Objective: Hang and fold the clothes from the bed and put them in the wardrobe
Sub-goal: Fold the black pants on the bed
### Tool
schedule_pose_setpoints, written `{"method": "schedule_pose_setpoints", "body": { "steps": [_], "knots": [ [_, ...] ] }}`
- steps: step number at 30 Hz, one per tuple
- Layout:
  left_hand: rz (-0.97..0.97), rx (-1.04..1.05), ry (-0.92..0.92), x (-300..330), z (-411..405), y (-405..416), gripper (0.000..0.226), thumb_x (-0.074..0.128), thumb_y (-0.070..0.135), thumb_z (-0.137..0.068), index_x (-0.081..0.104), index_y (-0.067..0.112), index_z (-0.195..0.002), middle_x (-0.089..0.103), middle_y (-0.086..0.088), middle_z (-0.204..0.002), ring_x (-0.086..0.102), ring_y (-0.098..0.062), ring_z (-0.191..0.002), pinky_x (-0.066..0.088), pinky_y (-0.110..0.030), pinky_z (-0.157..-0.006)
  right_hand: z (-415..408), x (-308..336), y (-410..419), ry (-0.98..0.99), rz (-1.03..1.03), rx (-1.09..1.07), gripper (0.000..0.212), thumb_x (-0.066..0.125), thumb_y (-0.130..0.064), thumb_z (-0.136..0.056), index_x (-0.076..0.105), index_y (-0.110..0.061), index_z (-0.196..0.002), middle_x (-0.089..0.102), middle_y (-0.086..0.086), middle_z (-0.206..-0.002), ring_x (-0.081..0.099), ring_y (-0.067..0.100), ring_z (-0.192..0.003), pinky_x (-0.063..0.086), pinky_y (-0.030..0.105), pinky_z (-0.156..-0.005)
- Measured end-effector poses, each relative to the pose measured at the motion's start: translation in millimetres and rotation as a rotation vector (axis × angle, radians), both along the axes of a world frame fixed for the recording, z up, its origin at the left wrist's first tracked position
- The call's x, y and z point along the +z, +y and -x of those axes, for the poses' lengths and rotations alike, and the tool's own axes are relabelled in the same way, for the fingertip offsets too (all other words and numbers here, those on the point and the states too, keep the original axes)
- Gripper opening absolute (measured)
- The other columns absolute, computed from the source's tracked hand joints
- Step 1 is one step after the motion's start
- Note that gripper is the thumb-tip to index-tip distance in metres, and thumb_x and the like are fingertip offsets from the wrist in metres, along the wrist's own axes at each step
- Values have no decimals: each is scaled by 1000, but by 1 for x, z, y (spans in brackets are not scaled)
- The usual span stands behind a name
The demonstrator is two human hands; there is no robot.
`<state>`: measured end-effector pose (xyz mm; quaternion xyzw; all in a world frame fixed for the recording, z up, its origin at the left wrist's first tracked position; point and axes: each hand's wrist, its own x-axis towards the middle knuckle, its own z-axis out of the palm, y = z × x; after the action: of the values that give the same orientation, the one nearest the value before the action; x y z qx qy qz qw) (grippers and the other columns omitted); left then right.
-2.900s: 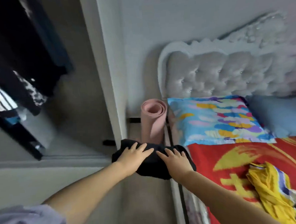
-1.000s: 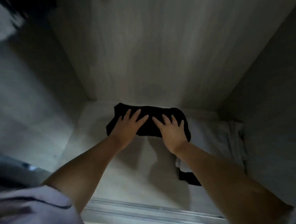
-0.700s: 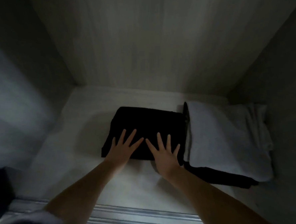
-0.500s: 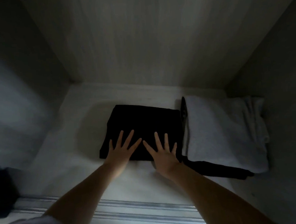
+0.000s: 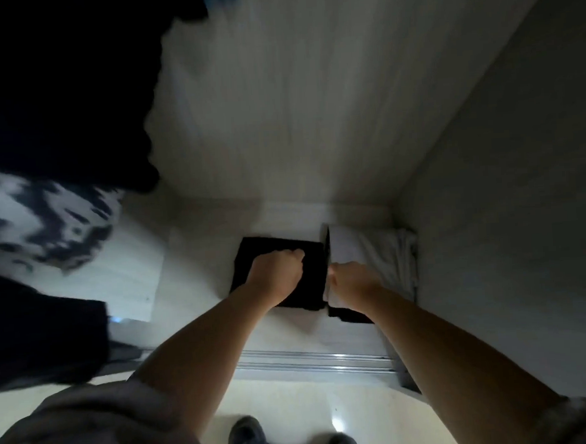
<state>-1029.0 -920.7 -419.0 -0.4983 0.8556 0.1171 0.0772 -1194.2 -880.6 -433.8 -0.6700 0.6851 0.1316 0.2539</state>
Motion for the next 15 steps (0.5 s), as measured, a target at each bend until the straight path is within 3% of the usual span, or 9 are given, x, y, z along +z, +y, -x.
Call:
{"method": "schedule_pose_setpoints", "body": {
  "steps": [3, 8, 11, 15],
  "knots": [
    [64, -18, -8, 88, 4, -1, 28, 39, 28, -97, 63, 16, -106, 69, -8, -103, 64, -30, -97, 48, -33, -71, 5, 83, 2, 25, 72, 7, 31, 32, -21, -101, 56, -7, -115, 62, 16, -116, 59, 33, -106, 45, 34, -79],
    [50, 20, 11, 212, 20, -13, 27, 40, 26, -96, 62, 13, -107, 67, -13, -108, 63, -34, -101, 48, -35, -78, 16, 207, -3, -2, 228, -60, 33, 33, -26, -100, 59, -8, -106, 64, 17, -114, 61, 35, -105, 45, 35, -76],
    [48, 26, -21, 275, 32, -12, 30, 41, 26, -95, 61, 12, -111, 64, -16, -114, 62, -34, -105, 48, -36, -81, 24, 273, 6, 5, 270, -48, 35, 33, -29, -100, 61, -9, -109, 63, 18, -116, 60, 35, -108, 48, 37, -84],
    [65, 48, 20, 341, 42, 0, 29, 42, 24, -93, 61, 10, -109, 63, -17, -115, 61, -36, -103, 47, -36, -80, 37, 336, 26, 39, 319, -32, 37, 34, -32, -98, 62, -10, -110, 63, 19, -116, 60, 36, -108, 48, 38, -84]
  ]
}}
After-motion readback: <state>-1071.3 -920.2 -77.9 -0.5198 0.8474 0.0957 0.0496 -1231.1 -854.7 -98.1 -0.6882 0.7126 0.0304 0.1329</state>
